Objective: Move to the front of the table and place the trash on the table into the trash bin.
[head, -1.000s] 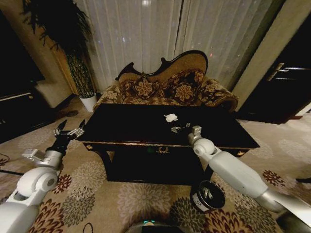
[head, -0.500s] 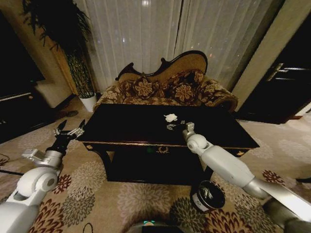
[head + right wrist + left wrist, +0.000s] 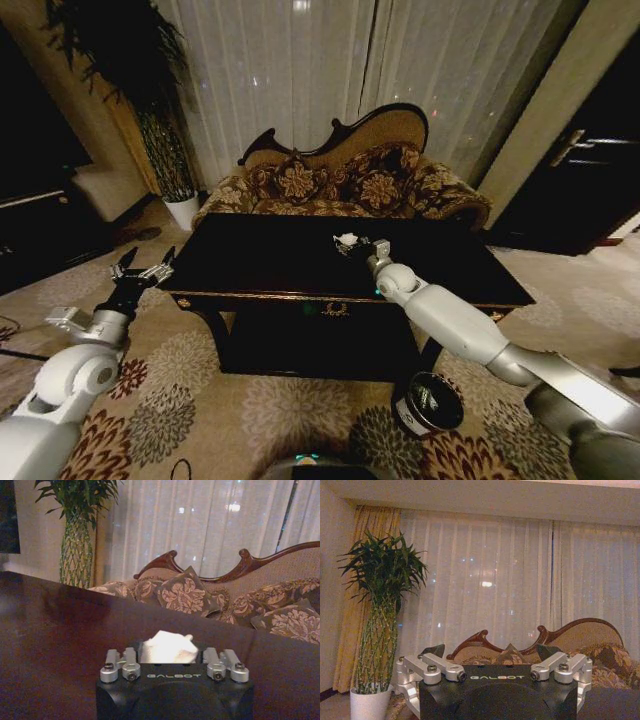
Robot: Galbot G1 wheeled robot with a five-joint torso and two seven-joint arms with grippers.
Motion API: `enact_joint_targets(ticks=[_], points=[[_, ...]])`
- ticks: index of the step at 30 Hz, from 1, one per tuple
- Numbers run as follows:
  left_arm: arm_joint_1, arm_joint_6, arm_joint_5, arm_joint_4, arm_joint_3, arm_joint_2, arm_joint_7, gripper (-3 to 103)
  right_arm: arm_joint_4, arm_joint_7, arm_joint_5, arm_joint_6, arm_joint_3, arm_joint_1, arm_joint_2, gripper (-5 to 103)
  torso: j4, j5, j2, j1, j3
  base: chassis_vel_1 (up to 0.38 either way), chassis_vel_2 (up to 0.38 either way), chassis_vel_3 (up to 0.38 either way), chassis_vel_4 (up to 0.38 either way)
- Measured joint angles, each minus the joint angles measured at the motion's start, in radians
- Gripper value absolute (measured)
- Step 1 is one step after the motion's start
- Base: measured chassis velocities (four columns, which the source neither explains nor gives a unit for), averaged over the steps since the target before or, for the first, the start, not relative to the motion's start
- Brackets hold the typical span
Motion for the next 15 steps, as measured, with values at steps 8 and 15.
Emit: enact_joint_targets(ticks=[8, 15], points=[[0.0, 0.0, 0.0, 0.0, 0.0, 0.0, 0.0, 100, 0.001, 0.0, -0.006, 0.004, -0.004, -0.004, -0.001, 35, 0.0, 0.0, 0.0, 0.0, 0.0, 0.0, 0.0, 0.0, 0.0], [0.0, 0.0, 0.0, 0.0, 0.0, 0.0, 0.0, 100, 0.016, -0.001, -0.009, 0.005, -0.002, -0.01, -0.013, 3, 0.0001, -0.0001, 0.0, 0.0, 0.0, 0.0, 0.0, 0.0, 0.0]])
